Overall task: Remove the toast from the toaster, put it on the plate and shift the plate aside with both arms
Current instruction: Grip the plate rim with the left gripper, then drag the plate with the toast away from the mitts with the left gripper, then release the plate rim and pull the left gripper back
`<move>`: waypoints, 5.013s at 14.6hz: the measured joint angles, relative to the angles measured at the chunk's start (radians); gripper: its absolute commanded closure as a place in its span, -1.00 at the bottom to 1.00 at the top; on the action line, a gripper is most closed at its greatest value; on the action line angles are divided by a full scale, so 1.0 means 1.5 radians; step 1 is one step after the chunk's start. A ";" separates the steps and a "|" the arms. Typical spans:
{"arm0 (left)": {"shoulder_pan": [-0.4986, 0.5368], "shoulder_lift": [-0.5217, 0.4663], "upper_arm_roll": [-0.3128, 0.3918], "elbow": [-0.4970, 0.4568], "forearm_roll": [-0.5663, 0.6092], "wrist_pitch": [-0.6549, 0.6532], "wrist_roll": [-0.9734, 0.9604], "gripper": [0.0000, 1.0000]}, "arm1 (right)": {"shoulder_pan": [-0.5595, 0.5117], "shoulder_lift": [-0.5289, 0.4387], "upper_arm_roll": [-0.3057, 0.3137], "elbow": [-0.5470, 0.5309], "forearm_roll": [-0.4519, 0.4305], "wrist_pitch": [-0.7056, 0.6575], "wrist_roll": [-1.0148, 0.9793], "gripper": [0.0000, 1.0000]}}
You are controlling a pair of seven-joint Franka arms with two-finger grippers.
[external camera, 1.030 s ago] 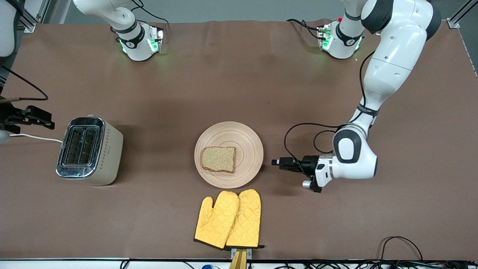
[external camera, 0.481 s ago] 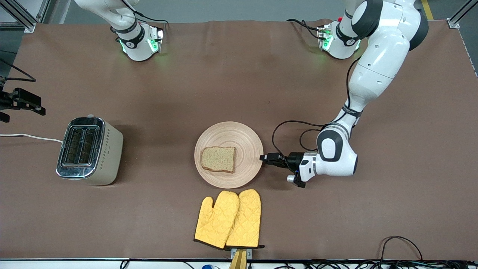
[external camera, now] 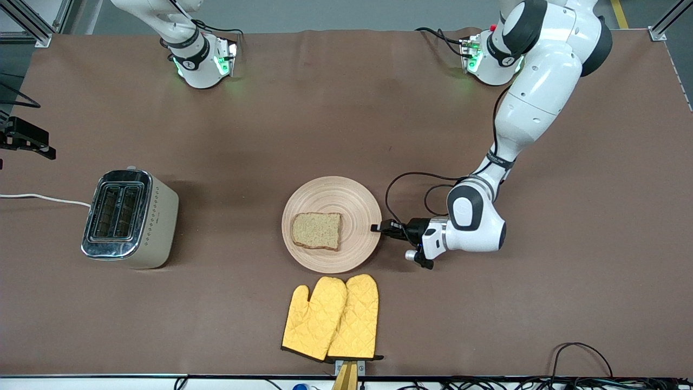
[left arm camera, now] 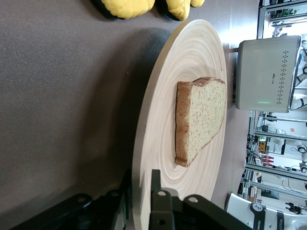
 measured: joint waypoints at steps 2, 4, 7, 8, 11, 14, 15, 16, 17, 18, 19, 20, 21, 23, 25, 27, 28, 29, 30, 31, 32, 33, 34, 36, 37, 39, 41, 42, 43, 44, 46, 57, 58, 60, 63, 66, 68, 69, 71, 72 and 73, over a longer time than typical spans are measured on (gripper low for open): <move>0.000 0.000 -0.001 0.002 0.000 0.000 0.000 1.00 | -0.005 0.000 0.005 -0.002 0.000 0.000 0.000 -1.00; 0.002 0.000 0.001 0.006 0.000 0.003 0.000 1.00 | -0.008 0.000 0.009 -0.004 0.001 0.000 0.006 -1.00; 0.009 -0.017 0.007 0.021 0.001 0.009 0.001 1.00 | -0.008 0.000 0.014 -0.005 0.002 -0.008 0.046 -1.00; 0.014 -0.029 0.008 0.025 0.001 0.009 0.001 1.00 | -0.008 0.000 0.014 -0.005 0.002 -0.009 0.052 -1.00; 0.048 -0.079 0.009 0.028 0.009 0.001 0.000 1.00 | -0.008 0.000 0.014 -0.005 0.002 -0.009 0.068 -1.00; 0.120 -0.104 0.011 0.028 0.012 -0.071 0.000 1.00 | -0.008 0.000 0.014 -0.005 0.002 -0.010 0.076 -1.00; 0.151 -0.106 0.012 0.028 0.012 -0.106 0.003 1.00 | -0.008 0.000 0.014 -0.005 0.002 -0.010 0.077 -1.00; 0.181 -0.106 0.013 0.028 0.014 -0.134 0.009 1.00 | -0.008 0.000 0.014 -0.005 0.002 -0.010 0.078 -1.00; 0.208 -0.106 0.014 0.028 0.016 -0.156 0.017 1.00 | -0.008 0.000 0.014 -0.005 0.002 -0.010 0.079 -1.00; 0.231 -0.106 0.014 0.028 0.017 -0.176 0.026 1.00 | -0.008 0.000 0.014 -0.005 0.002 -0.010 0.079 -1.00; 0.253 -0.106 0.014 0.028 0.017 -0.194 0.031 1.00 | -0.008 0.000 0.014 -0.006 0.002 -0.010 0.079 -1.00; 0.275 -0.106 0.014 0.028 0.018 -0.213 0.032 1.00 | -0.008 0.000 0.014 -0.006 0.002 -0.010 0.079 -1.00; 0.296 -0.106 0.014 0.029 0.019 -0.236 0.033 1.00 | -0.008 0.000 0.014 -0.006 0.003 -0.010 0.079 -1.00; 0.337 -0.106 0.013 0.030 0.056 -0.268 0.033 1.00 | -0.007 0.000 0.015 -0.006 0.003 -0.010 0.079 -1.00; 0.376 -0.107 0.010 0.031 0.111 -0.273 0.036 1.00 | -0.007 0.000 0.015 -0.006 0.003 -0.010 0.079 -1.00; 0.415 -0.107 0.010 0.031 0.142 -0.284 0.056 1.00 | -0.007 0.000 0.016 -0.006 0.003 -0.011 0.080 -1.00; 0.434 -0.107 0.011 0.031 0.155 -0.296 0.063 1.00 | -0.007 0.000 0.017 -0.006 0.003 -0.011 0.083 -1.00; 0.453 -0.107 0.011 0.031 0.164 -0.304 0.069 1.00 | -0.007 0.000 0.018 -0.006 0.003 -0.011 0.086 -1.00; 0.470 -0.107 0.010 0.031 0.171 -0.312 0.072 1.00 | -0.006 0.000 0.021 -0.006 0.003 -0.012 0.088 -1.00; 0.485 -0.107 0.011 0.030 0.175 -0.323 0.072 1.00 | -0.005 0.000 0.023 -0.006 0.003 -0.013 0.090 -1.00; 0.496 -0.107 0.011 0.030 0.179 -0.331 0.072 1.00 | 0.000 0.000 0.024 -0.006 0.003 -0.015 0.090 -1.00; 0.505 -0.107 0.011 0.029 0.184 -0.335 0.072 1.00 | 0.006 0.000 0.024 -0.006 0.003 -0.015 0.092 -1.00; 0.511 -0.105 0.012 0.028 0.193 -0.335 0.072 1.00 | 0.009 0.000 0.024 -0.006 0.003 -0.015 0.093 -1.00; 0.518 -0.103 0.013 0.027 0.203 -0.335 0.072 1.00 | 0.010 0.000 0.023 -0.006 0.003 -0.016 0.094 -1.00; 0.523 -0.101 0.013 0.027 0.205 -0.335 0.072 1.00 | 0.008 0.000 0.023 -0.006 0.003 -0.016 0.094 -1.00; 0.531 -0.097 0.014 0.026 0.210 -0.335 0.072 1.00 | 0.005 0.000 0.021 -0.007 0.003 -0.016 0.094 -1.00; 0.533 -0.087 0.014 0.026 0.220 -0.335 0.073 1.00 | 0.003 0.000 0.020 -0.008 0.003 -0.016 0.094 -1.00; 0.532 -0.082 0.013 0.025 0.221 -0.335 0.077 1.00 | 0.003 0.000 0.020 -0.008 0.003 -0.016 0.094 -1.00; 0.532 -0.077 0.013 0.025 0.223 -0.335 0.083 1.00 | 0.003 0.000 0.020 -0.009 0.003 -0.016 0.094 -1.00; 0.533 -0.073 0.013 0.025 0.228 -0.335 0.086 0.99 | 0.003 0.000 0.020 -0.009 0.003 -0.016 0.095 -1.00; 0.535 -0.072 0.014 0.025 0.241 -0.335 0.087 0.99 | 0.000 0.000 0.020 -0.010 0.003 -0.016 0.095 -1.00; 0.553 -0.022 0.009 0.024 0.271 -0.300 0.125 0.42 | -0.004 0.000 0.020 -0.011 0.003 -0.017 0.095 -1.00; 0.550 -0.022 0.007 0.026 0.271 -0.292 0.125 0.00 | -0.004 0.000 0.020 -0.011 0.003 -0.017 0.095 -1.00; 0.547 -0.022 0.003 0.029 0.271 -0.282 0.125 -1.00 | -0.004 0.000 0.020 -0.011 0.003 -0.017 0.095 -1.00; 0.544 -0.024 0.002 0.049 0.271 -0.277 0.125 -1.00 | -0.004 0.000 0.020 -0.011 0.003 -0.017 0.095 -1.00; 0.543 -0.027 0.002 0.086 0.307 -0.278 0.124 -1.00 | -0.004 0.000 0.020 -0.011 0.003 -0.017 0.095 -1.00; 0.542 -0.033 0.000 0.111 0.351 -0.278 0.124 -1.00 | -0.004 0.000 0.020 -0.011 0.003 -0.017 0.095 -1.00; 0.541 -0.039 -0.002 0.122 0.376 -0.279 0.124 -1.00 | -0.004 0.000 0.021 -0.011 0.003 -0.017 0.095 -1.00; 0.526 -0.063 -0.007 0.134 0.418 -0.280 0.113 -1.00 | -0.004 0.000 0.021 -0.011 0.003 -0.017 0.095 -1.00; 0.510 -0.081 -0.007 0.138 0.438 -0.280 0.096 -1.00 | -0.004 0.000 0.021 -0.011 0.003 -0.017 0.095 -1.00; 0.492 -0.100 -0.007 0.140 0.459 -0.279 0.074 -1.00 | -0.004 0.000 0.021 -0.011 0.003 -0.017 0.095 -1.00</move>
